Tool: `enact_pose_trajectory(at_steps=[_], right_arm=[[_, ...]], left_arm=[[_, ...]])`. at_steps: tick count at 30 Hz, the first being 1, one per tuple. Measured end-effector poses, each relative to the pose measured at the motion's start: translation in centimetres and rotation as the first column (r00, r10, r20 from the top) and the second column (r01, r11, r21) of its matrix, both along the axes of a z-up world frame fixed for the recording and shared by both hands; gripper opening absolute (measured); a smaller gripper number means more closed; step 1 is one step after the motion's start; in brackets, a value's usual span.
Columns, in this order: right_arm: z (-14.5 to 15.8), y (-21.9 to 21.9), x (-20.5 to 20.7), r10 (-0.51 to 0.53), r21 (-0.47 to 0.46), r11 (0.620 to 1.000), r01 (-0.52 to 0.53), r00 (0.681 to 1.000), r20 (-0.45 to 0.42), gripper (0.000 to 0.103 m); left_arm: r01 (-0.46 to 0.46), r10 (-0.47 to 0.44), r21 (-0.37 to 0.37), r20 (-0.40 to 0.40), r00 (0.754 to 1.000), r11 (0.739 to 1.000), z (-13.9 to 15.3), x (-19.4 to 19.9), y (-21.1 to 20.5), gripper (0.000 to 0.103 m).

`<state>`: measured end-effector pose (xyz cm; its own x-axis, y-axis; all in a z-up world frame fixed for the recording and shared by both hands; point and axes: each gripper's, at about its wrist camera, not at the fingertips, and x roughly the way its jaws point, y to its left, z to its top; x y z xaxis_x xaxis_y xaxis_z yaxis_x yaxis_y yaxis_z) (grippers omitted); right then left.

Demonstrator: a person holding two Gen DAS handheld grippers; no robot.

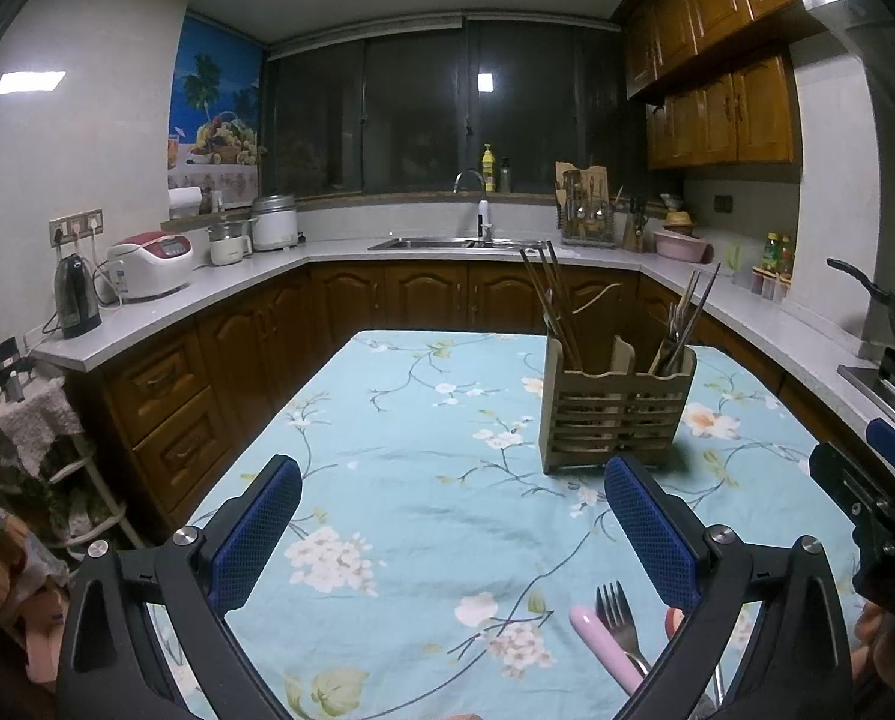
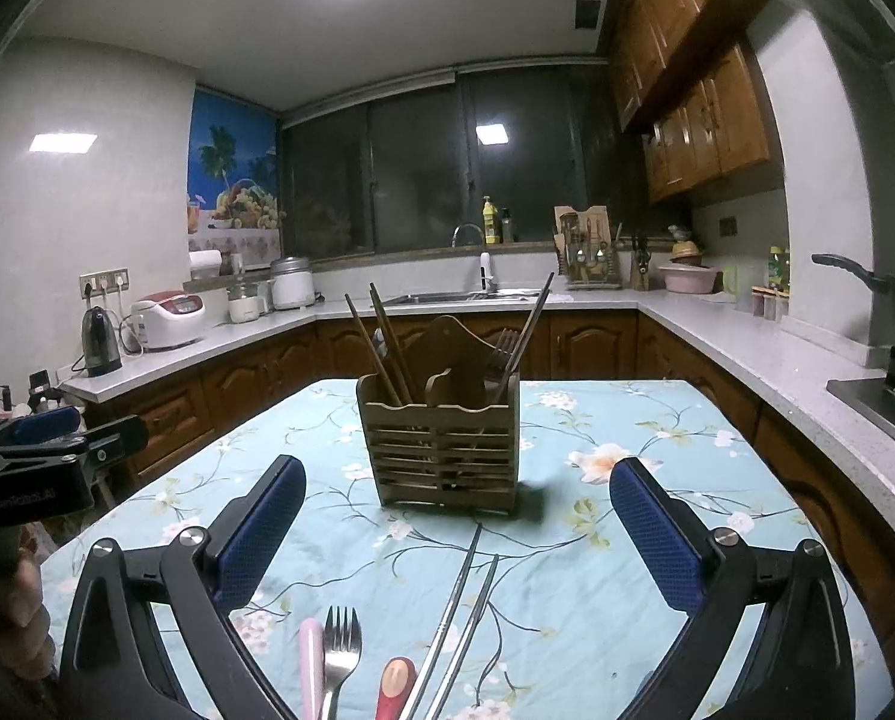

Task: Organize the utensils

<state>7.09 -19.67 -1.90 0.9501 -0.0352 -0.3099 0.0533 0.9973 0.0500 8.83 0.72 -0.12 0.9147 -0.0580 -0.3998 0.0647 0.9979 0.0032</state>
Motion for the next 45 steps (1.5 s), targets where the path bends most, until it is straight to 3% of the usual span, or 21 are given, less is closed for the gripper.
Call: enact_pose_trajectory(at_steps=[45], right_arm=[[-0.05, 0.3, 0.15, 0.005, 0.002, 1.0, -0.005, 1.0, 0.001, 0.102]], left_arm=[[0.008, -0.008, -0.001, 0.0, 1.0, 1.0, -0.12, -0.16, -0.72, 0.102]])
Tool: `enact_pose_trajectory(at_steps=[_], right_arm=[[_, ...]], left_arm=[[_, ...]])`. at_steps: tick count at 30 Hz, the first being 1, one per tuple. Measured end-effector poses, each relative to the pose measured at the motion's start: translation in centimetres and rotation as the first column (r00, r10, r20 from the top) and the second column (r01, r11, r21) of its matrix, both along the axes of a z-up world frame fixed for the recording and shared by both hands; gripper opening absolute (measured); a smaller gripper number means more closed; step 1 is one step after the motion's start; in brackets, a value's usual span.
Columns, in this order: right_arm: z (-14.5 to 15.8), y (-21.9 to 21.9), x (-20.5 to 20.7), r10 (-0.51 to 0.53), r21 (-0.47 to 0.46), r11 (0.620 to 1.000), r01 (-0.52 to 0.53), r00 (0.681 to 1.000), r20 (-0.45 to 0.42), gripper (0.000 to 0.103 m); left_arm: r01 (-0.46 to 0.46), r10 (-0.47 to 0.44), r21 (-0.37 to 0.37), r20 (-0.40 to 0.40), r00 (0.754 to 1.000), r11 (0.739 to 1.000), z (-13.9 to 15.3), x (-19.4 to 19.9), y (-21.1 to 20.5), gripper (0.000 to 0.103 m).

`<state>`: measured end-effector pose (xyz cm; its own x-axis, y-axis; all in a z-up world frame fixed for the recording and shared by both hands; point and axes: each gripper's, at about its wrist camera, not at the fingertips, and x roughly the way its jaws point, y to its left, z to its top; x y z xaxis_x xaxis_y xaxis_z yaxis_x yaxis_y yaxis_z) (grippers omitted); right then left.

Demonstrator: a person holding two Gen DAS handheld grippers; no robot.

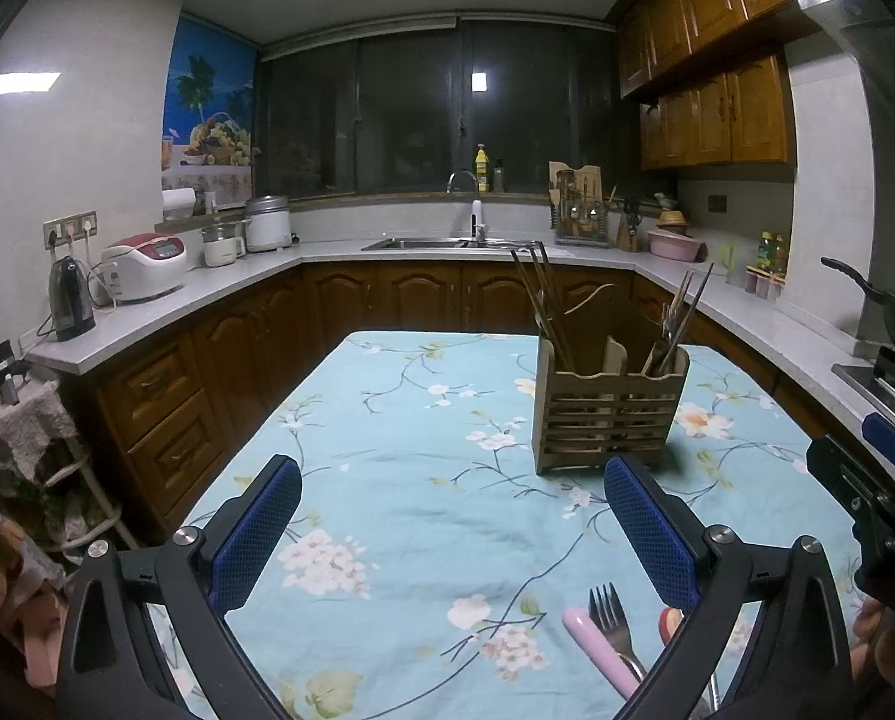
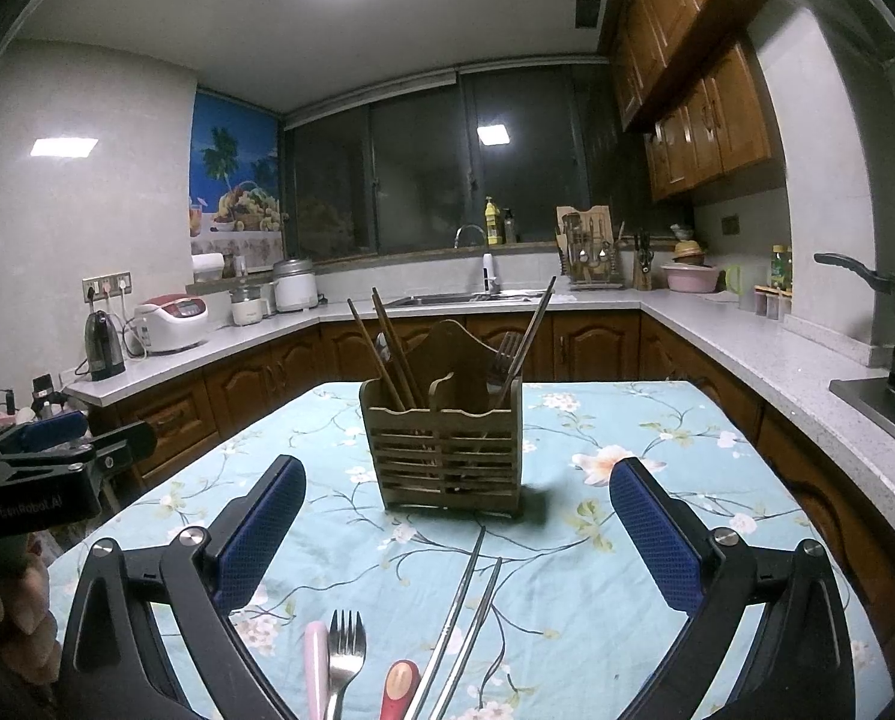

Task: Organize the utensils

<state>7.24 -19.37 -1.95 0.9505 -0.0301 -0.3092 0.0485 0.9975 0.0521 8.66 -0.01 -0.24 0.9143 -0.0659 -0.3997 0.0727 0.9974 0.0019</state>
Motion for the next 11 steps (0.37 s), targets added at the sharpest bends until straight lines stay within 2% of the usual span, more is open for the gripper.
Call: enact_pose_trajectory(at_steps=[11], right_arm=[[0.11, 0.03, 0.1, 0.001, 0.0, 1.0, -0.001, 1.0, -0.002, 0.102]], left_arm=[[0.007, -0.007, -0.003, -0.003, 1.0, 1.0, 0.05, 0.31, -0.22, 0.102]])
